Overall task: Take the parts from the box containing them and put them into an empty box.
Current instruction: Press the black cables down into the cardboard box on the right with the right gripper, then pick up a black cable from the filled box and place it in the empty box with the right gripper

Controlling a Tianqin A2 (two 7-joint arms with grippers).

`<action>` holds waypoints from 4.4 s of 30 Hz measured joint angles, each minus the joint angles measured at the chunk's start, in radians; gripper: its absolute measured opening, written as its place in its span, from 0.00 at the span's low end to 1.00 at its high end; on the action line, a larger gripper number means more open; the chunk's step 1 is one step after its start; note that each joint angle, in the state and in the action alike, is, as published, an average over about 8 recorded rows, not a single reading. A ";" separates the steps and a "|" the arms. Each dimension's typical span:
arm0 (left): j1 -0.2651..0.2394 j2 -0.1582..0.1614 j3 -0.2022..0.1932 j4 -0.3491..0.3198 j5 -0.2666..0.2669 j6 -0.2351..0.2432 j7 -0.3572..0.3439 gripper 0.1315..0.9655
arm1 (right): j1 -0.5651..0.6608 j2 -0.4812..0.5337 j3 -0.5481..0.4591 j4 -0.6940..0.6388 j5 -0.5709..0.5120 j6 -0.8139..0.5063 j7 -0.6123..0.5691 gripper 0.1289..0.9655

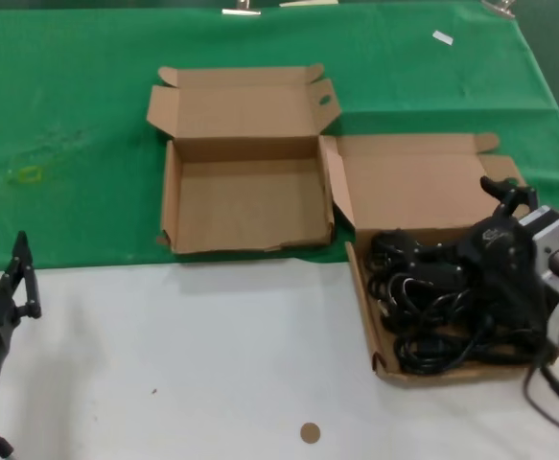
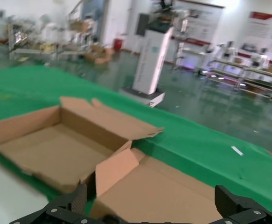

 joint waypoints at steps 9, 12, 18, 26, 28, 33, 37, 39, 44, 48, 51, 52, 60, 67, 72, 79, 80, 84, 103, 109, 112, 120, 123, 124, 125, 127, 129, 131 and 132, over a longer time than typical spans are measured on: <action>0.000 0.000 0.000 0.000 0.000 0.000 0.000 0.17 | 0.204 0.231 -0.264 0.002 0.017 -0.105 0.053 1.00; 0.000 0.000 0.000 0.000 0.000 0.000 0.000 0.12 | 0.277 0.277 -0.339 -0.004 -0.053 -0.167 0.111 1.00; 0.000 0.000 0.000 0.000 0.000 0.000 0.000 0.05 | 0.367 0.330 -0.368 -0.020 -0.267 -0.350 0.243 1.00; 0.000 0.000 0.000 0.000 0.000 0.000 0.000 0.01 | 0.412 0.352 -0.261 -0.053 -0.445 -0.657 0.259 1.00; 0.000 0.000 0.000 0.000 0.000 0.000 0.000 0.01 | 0.419 0.347 -0.229 -0.066 -0.459 -0.731 0.233 1.00; 0.000 0.000 0.000 0.000 0.000 0.000 0.000 0.01 | 0.439 0.319 -0.161 -0.109 -0.481 -0.897 0.150 1.00; 0.000 0.000 0.000 0.000 0.000 0.000 0.000 0.01 | 0.460 0.283 -0.123 -0.153 -0.505 -1.007 0.090 0.99; 0.000 0.000 0.000 0.000 0.000 0.000 0.000 0.01 | 0.471 0.263 -0.108 -0.175 -0.520 -1.051 0.068 0.99; 0.000 0.000 0.000 0.000 0.000 0.000 0.000 0.01 | 0.498 0.213 -0.081 -0.232 -0.560 -1.131 0.030 0.97; 0.000 0.000 0.000 0.000 0.000 0.000 0.000 0.01 | 0.514 0.173 -0.066 -0.277 -0.594 -1.169 0.009 0.93; 0.000 0.000 0.000 0.000 0.000 0.000 0.000 0.01 | 0.525 0.144 -0.058 -0.306 -0.620 -1.189 -0.003 0.89; 0.000 0.000 0.000 0.000 0.000 0.000 0.000 0.01 | 0.529 0.135 -0.055 -0.315 -0.628 -1.194 -0.006 0.89; 0.000 0.000 0.000 0.000 0.000 0.000 0.000 0.01 | 0.553 0.073 -0.041 -0.365 -0.688 -1.218 -0.022 0.72; 0.000 0.000 0.000 0.000 0.000 0.000 0.000 0.01 | 0.562 0.038 -0.032 -0.390 -0.727 -1.230 -0.025 0.62; 0.000 0.000 0.000 0.000 0.000 0.000 0.000 0.01 | 0.559 0.028 -0.024 -0.394 -0.746 -1.240 -0.020 0.46; 0.000 0.000 0.000 0.000 0.000 0.000 0.000 0.01 | 0.548 0.029 -0.011 -0.386 -0.763 -1.255 -0.010 0.28; 0.000 0.000 0.000 0.000 0.000 0.000 0.000 0.01 | 0.547 0.030 -0.009 -0.383 -0.764 -1.257 -0.009 0.26; 0.000 0.000 0.000 0.000 0.000 0.000 0.000 0.01 | 0.544 0.035 -0.001 -0.371 -0.769 -1.267 0.000 0.19; 0.000 0.000 0.000 0.000 0.000 0.000 -0.001 0.01 | 0.608 0.057 0.020 -0.307 -0.797 -1.362 0.065 0.05; 0.000 0.000 0.000 0.000 0.000 0.000 -0.001 0.01 | 0.670 0.034 0.019 -0.304 -0.810 -1.391 0.080 0.04; 0.000 0.000 0.000 0.000 0.000 0.000 0.000 0.01 | 0.706 0.014 0.014 -0.309 -0.820 -1.402 0.085 0.04; 0.000 0.000 0.000 0.000 0.000 0.000 0.000 0.01 | 0.803 -0.061 -0.011 -0.325 -0.857 -1.420 0.110 0.04; 0.000 0.000 0.000 0.000 0.000 0.000 0.000 0.01 | 0.840 -0.096 -0.024 -0.338 -0.874 -1.424 0.118 0.03; 0.000 0.000 0.000 0.000 0.000 0.000 0.000 0.01 | 0.852 -0.109 -0.029 -0.344 -0.879 -1.425 0.120 0.03; 0.000 0.000 0.000 0.000 0.000 0.000 0.000 0.01 | 0.865 -0.122 -0.034 -0.352 -0.885 -1.425 0.122 0.03; 0.000 0.000 0.000 0.000 0.000 0.000 0.000 0.01 | 0.889 -0.150 -0.044 -0.371 -0.896 -1.423 0.124 0.03; 0.000 0.000 0.000 0.000 0.000 0.000 0.000 0.01 | 0.913 -0.181 -0.056 -0.394 -0.907 -1.419 0.124 0.03; 0.000 0.000 0.000 0.000 0.000 0.000 0.000 0.01 | 0.935 -0.213 -0.067 -0.419 -0.918 -1.413 0.124 0.03; 0.000 0.000 0.000 0.000 0.000 0.000 0.000 0.01 | 0.945 -0.230 -0.072 -0.433 -0.923 -1.409 0.124 0.03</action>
